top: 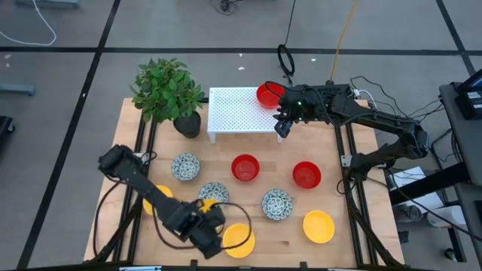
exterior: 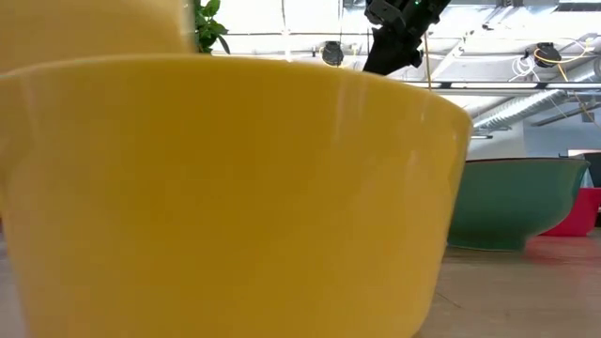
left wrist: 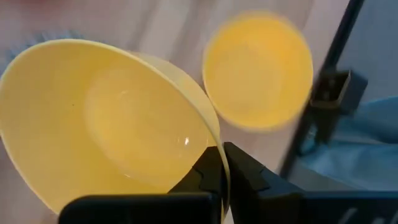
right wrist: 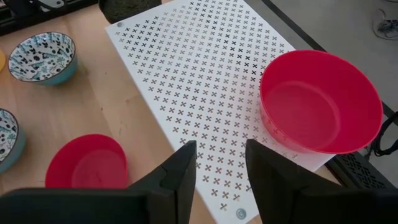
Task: Pick & Place Mini bowls
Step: Put the yellow bowl on the shelf
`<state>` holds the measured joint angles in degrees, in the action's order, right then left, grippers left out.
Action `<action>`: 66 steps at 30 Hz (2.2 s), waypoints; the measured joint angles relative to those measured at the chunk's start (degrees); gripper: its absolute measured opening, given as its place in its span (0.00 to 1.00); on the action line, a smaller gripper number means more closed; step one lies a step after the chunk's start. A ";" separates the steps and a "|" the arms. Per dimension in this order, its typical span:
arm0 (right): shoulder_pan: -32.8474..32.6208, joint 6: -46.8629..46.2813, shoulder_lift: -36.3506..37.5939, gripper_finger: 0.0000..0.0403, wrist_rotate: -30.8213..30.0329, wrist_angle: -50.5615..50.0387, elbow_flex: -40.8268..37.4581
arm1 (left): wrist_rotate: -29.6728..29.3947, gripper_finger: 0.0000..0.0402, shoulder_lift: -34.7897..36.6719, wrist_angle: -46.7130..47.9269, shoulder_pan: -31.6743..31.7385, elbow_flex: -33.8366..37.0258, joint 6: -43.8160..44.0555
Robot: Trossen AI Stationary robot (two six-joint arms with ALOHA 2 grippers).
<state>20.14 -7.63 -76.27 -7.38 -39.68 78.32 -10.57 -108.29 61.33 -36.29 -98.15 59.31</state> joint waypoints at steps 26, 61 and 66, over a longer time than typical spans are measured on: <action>0.02 4.49 0.00 0.31 -0.04 -1.51 0.00 | -18.38 0.05 0.02 5.91 39.68 -5.66 -47.28; 3.78 5.34 0.00 0.31 -0.28 4.31 0.00 | -9.38 0.08 -2.21 6.09 54.97 -5.55 -65.03; 3.78 5.34 0.00 0.31 -0.28 4.28 0.00 | -10.59 0.09 -2.21 5.62 55.03 -5.55 -65.05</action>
<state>23.92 -2.28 -76.27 -7.66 -35.40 78.32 -21.15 -110.50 66.95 18.74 -103.70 -5.74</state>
